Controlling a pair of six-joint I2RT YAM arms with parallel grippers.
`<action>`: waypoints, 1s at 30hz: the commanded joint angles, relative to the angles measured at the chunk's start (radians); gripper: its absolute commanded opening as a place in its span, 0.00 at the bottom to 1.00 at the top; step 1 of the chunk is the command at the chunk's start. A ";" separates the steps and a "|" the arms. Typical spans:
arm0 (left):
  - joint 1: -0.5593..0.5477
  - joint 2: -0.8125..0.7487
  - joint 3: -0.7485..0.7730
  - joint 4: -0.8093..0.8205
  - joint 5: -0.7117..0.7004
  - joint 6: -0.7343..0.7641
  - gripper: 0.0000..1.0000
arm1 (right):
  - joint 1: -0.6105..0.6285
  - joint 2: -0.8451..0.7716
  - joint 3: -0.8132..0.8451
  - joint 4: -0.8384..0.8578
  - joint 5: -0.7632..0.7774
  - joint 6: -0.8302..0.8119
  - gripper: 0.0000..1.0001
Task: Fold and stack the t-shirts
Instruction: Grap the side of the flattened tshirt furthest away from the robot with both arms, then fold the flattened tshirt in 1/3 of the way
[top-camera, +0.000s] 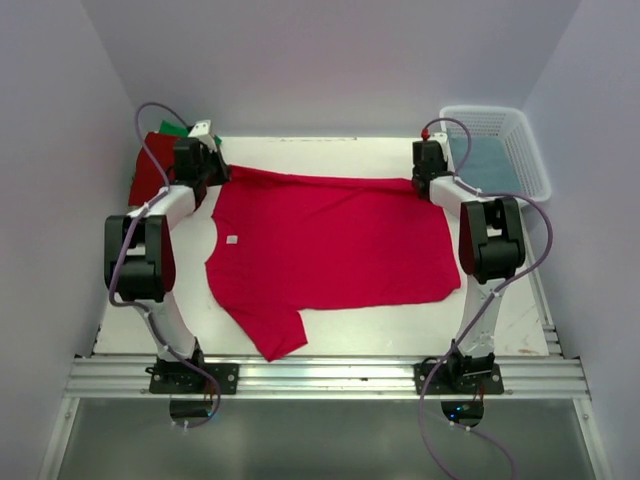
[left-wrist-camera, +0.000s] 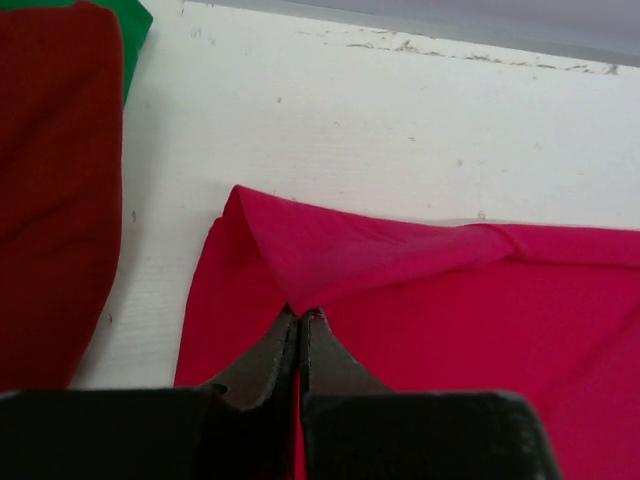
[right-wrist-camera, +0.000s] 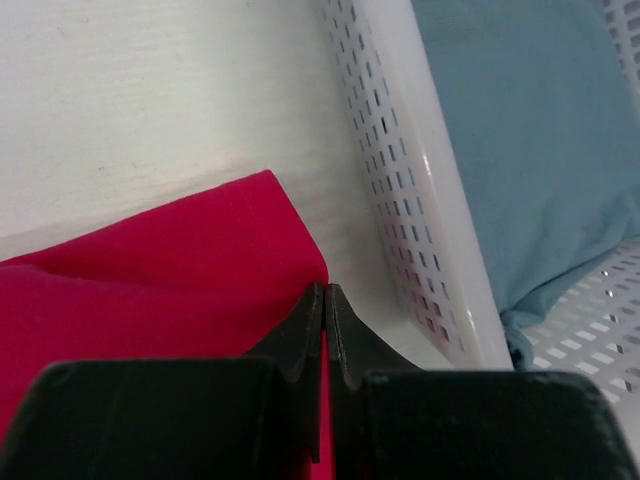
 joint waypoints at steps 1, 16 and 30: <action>-0.005 -0.142 -0.066 0.075 -0.019 -0.016 0.00 | -0.004 -0.113 -0.043 0.075 0.016 0.030 0.00; -0.034 -0.467 -0.307 -0.077 -0.060 -0.048 0.00 | -0.003 -0.216 -0.169 0.069 0.022 0.059 0.00; -0.124 -0.612 -0.428 -0.236 -0.129 -0.107 0.00 | -0.003 -0.210 -0.189 0.030 0.031 0.074 0.00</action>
